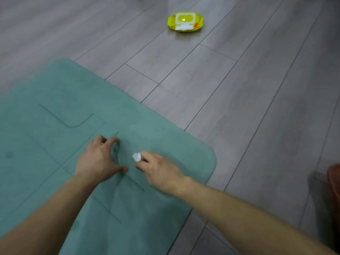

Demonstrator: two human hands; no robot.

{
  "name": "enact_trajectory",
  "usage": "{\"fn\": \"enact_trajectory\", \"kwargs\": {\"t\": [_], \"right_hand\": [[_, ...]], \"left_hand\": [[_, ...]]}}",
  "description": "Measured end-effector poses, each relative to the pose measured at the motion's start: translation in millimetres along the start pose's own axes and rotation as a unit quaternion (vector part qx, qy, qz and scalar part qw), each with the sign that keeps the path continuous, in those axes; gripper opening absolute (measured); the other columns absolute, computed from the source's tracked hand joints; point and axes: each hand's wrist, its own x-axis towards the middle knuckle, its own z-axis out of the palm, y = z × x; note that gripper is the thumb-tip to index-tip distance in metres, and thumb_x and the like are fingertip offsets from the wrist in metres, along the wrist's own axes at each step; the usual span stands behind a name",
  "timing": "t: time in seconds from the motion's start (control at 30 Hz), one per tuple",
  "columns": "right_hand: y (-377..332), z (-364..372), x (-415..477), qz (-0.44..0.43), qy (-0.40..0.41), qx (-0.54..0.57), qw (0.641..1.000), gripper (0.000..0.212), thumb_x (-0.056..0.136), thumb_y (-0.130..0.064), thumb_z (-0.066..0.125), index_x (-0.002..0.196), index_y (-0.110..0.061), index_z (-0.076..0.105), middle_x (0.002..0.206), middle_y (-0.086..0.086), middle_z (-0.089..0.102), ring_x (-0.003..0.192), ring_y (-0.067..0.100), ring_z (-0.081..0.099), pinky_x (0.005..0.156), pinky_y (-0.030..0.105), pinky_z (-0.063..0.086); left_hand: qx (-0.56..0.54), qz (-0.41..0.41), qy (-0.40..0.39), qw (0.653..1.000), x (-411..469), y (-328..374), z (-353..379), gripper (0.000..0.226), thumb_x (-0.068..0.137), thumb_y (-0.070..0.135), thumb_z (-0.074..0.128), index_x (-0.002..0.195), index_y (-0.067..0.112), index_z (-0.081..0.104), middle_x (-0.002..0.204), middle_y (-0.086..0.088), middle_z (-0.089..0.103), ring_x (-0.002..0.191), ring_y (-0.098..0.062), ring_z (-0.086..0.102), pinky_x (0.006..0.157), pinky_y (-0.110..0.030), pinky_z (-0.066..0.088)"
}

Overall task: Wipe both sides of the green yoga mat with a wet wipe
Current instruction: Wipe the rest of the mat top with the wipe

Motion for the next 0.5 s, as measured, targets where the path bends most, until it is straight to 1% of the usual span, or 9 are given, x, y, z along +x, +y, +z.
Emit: {"fn": "enact_trajectory", "kwargs": {"t": [0.03, 0.07, 0.13, 0.2, 0.27, 0.33, 0.4, 0.43, 0.5], "right_hand": [[6.2, -0.9, 3.6, -0.036, -0.016, -0.007, 0.999, 0.016, 0.100, -0.007, 0.058, 0.114, -0.010, 0.064, 0.105, 0.008, 0.048, 0.089, 0.032, 0.056, 0.067, 0.044, 0.053], [21.3, -7.1, 16.3, -0.040, 0.007, -0.020, 0.999, 0.022, 0.098, -0.004, 0.059, 0.118, -0.010, 0.065, 0.105, 0.009, 0.050, 0.090, 0.032, 0.056, 0.067, 0.041, 0.049], [55.3, -23.4, 54.8, 0.063, 0.062, -0.047, 0.995, 0.028, 0.095, 0.000, 0.059, 0.121, -0.007, 0.065, 0.106, 0.012, 0.053, 0.091, 0.035, 0.058, 0.065, 0.039, 0.043], [82.4, -38.9, 99.2, 0.199, 0.109, -0.073, 0.971, 0.029, 0.097, -0.001, 0.051, 0.123, -0.007, 0.063, 0.114, 0.013, 0.052, 0.098, 0.036, 0.058, 0.072, 0.039, 0.041], [79.7, -37.1, 131.2, 0.256, 0.112, -0.046, 0.959, 0.026, 0.100, -0.002, 0.046, 0.121, -0.005, 0.061, 0.120, 0.013, 0.050, 0.103, 0.035, 0.055, 0.081, 0.041, 0.046], [56.7, -24.5, 143.8, 0.236, 0.079, -0.036, 0.968, 0.020, 0.105, -0.011, 0.045, 0.118, -0.005, 0.059, 0.115, 0.011, 0.050, 0.100, 0.036, 0.056, 0.081, 0.044, 0.046], [42.6, -13.8, 138.3, 0.189, 0.039, -0.010, 0.981, 0.024, 0.108, -0.026, 0.043, 0.121, -0.010, 0.057, 0.107, 0.005, 0.050, 0.095, 0.035, 0.059, 0.079, 0.043, 0.048], [39.7, -12.3, 132.9, 0.168, 0.019, -0.010, 0.986, 0.024, 0.107, -0.024, 0.044, 0.123, -0.012, 0.057, 0.108, 0.005, 0.050, 0.094, 0.034, 0.059, 0.079, 0.041, 0.048], [38.4, -18.9, 124.2, 0.155, -0.012, -0.023, 0.988, 0.028, 0.100, -0.009, 0.050, 0.127, -0.012, 0.058, 0.115, 0.010, 0.051, 0.094, 0.035, 0.059, 0.076, 0.039, 0.043]], "left_hand": [[0.003, -0.020, -0.004, 1.000, 6.3, -4.3, -1.3, 0.123, 0.048, 0.073, 0.093, 0.154, 0.042, 0.040, 0.149, -0.001, 0.040, 0.139, -0.030, 0.043, 0.101, -0.051, 0.051], [0.010, -0.039, -0.013, 0.999, 12.0, -8.1, -2.7, 0.133, 0.043, 0.076, 0.093, 0.157, 0.042, 0.033, 0.159, -0.004, 0.033, 0.145, -0.032, 0.036, 0.107, -0.054, 0.047], [0.003, -0.058, -0.042, 0.997, 17.6, -11.5, -5.5, 0.147, 0.038, 0.080, 0.092, 0.162, 0.042, 0.024, 0.170, -0.008, 0.021, 0.153, -0.037, 0.027, 0.117, -0.056, 0.040], [-0.012, -0.057, -0.060, 0.997, 21.6, -11.9, -6.6, 0.150, 0.037, 0.079, 0.093, 0.164, 0.038, 0.024, 0.170, -0.009, 0.022, 0.152, -0.038, 0.029, 0.123, -0.051, 0.035], [-0.011, -0.055, -0.059, 0.997, 24.1, -13.0, -5.4, 0.149, 0.036, 0.079, 0.093, 0.163, 0.037, 0.026, 0.168, -0.008, 0.026, 0.150, -0.038, 0.033, 0.121, -0.048, 0.037], [-0.002, -0.054, -0.046, 0.997, 24.9, -16.9, -2.9, 0.149, 0.033, 0.083, 0.090, 0.161, 0.040, 0.028, 0.165, -0.004, 0.030, 0.145, -0.036, 0.037, 0.117, -0.049, 0.043], [0.020, -0.050, -0.042, 0.998, 28.6, -19.9, -2.6, 0.149, 0.026, 0.089, 0.085, 0.157, 0.042, 0.032, 0.158, -0.001, 0.036, 0.138, -0.035, 0.042, 0.110, -0.049, 0.048], [0.037, -0.048, -0.046, 0.997, 31.5, -19.7, -4.1, 0.148, 0.023, 0.091, 0.083, 0.154, 0.042, 0.035, 0.151, -0.001, 0.040, 0.133, -0.035, 0.045, 0.104, -0.048, 0.051], [0.071, -0.047, -0.057, 0.995, 42.5, -16.4, -11.4, 0.133, 0.028, 0.092, 0.082, 0.143, 0.040, 0.042, 0.136, -0.003, 0.048, 0.122, -0.035, 0.052, 0.095, -0.046, 0.053]]}}
